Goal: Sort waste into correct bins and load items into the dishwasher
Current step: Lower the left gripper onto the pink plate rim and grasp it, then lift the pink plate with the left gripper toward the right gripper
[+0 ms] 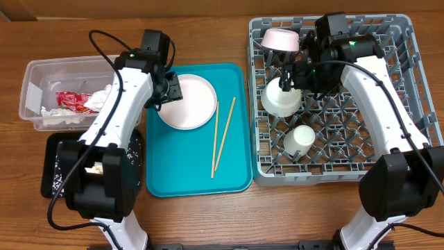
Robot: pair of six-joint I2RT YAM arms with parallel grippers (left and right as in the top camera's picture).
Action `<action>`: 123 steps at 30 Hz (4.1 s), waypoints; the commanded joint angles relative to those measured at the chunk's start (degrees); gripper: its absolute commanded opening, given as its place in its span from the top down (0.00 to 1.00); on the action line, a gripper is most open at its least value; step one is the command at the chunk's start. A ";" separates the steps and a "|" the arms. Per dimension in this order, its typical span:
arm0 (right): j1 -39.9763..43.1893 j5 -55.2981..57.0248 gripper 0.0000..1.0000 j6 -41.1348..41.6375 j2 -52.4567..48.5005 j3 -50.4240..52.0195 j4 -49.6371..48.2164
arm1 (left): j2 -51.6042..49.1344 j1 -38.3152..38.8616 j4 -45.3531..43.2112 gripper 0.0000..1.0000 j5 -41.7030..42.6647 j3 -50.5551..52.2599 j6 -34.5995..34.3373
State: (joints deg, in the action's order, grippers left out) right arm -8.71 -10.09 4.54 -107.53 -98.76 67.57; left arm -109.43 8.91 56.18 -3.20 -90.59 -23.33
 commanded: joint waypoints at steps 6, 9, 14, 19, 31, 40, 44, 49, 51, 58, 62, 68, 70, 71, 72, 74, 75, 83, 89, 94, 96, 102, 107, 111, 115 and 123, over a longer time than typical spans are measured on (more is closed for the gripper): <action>-0.22 -0.09 0.00 0.11 1.77 0.02 -0.15 | -1.68 0.07 -1.53 0.41 -3.13 0.50 7.37; -0.22 -0.07 0.00 0.11 1.77 0.02 -0.17 | -3.82 0.04 -0.76 0.41 -5.99 0.50 7.52; -0.22 -0.07 0.00 0.11 1.77 0.02 -0.17 | -7.89 0.07 -0.66 0.41 -6.38 0.50 7.74; -0.22 -0.09 0.00 0.09 1.77 0.02 -0.17 | -8.76 0.00 -2.23 0.41 -6.21 0.50 7.89; -0.22 -0.09 0.00 0.11 1.77 0.02 -0.17 | -12.15 0.00 -2.93 0.41 -6.40 0.50 8.50; -0.22 -0.09 0.00 0.11 1.77 0.02 -0.17 | -13.09 0.00 -4.17 0.39 -6.40 0.50 8.57; -0.22 -0.09 0.00 0.11 1.77 0.02 -0.15 | -13.09 0.00 -5.03 0.33 -6.23 0.50 8.59; -0.22 -0.09 0.00 0.09 1.77 0.02 -0.17 | -13.09 0.00 -6.60 0.28 -6.23 0.59 8.59; -0.22 -0.09 0.00 0.11 1.77 0.02 -0.17 | -13.09 0.00 -6.82 0.28 -6.25 0.59 8.59; -0.22 -0.07 0.00 0.11 1.77 0.02 -0.17 | -13.09 0.00 -7.08 0.23 -6.27 0.61 8.57; -0.22 -0.09 0.00 0.11 1.77 0.02 -0.15 | -13.09 0.00 -7.85 0.20 -6.38 1.42 8.59; -0.22 -0.09 0.00 0.11 1.77 0.02 -0.17 | -13.09 0.00 -9.77 0.16 -6.29 3.76 8.50; -0.22 -0.07 0.00 0.11 1.77 0.02 -0.17 | -13.09 0.00 -10.45 0.25 -6.21 4.35 7.85; -0.22 -0.09 0.00 0.11 1.77 0.02 -0.17 | -13.11 0.00 -10.60 0.30 -6.19 4.37 7.63; -0.22 -0.09 0.00 0.11 1.77 0.02 -0.15 | -13.09 0.00 -10.73 0.35 -6.19 4.39 7.43; -0.22 -0.07 0.00 0.11 1.77 0.02 -0.17 | -13.09 0.00 -11.04 0.56 -6.19 4.39 7.43; -0.22 -0.09 0.00 0.11 1.77 0.02 -0.17 | -13.09 0.00 -11.23 0.62 -6.19 4.39 7.45; -0.22 -0.09 0.00 0.11 1.77 0.02 -0.17 | -12.98 0.00 -11.23 0.96 -6.47 3.96 7.52; -0.22 -0.09 0.00 0.11 1.77 0.02 -0.15 | -11.82 0.00 -5.31 0.96 -7.32 -2.45 7.45; -0.22 -0.07 0.00 0.09 1.77 0.02 -0.17 | -10.29 0.00 2.12 0.96 -7.72 -11.78 7.43; -0.22 -0.07 0.00 0.11 1.77 0.02 -0.17 | -9.64 0.00 4.63 0.96 -7.69 -15.21 7.10; -0.22 -0.07 0.00 0.09 1.77 0.02 -0.17 | -7.76 0.13 11.23 0.96 -6.16 -22.86 3.61; -0.22 -0.09 0.00 0.09 1.77 0.02 -0.17 | -6.97 0.24 16.22 0.96 -1.07 -26.86 3.63; -0.22 -0.09 0.00 0.11 1.77 0.02 -0.17 | -5.97 0.22 18.29 0.96 5.14 -27.61 4.33; -0.22 -0.09 0.00 0.11 1.77 0.02 -0.15 | -5.95 0.22 19.04 0.96 13.44 -27.58 8.20; -0.22 -0.09 0.00 0.11 1.77 0.02 -0.15 | -5.97 0.24 19.19 0.96 22.36 -27.58 11.50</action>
State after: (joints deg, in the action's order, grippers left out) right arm -8.71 -10.11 4.51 -107.53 -98.76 67.53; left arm -117.64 8.64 75.29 14.20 -116.68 -14.06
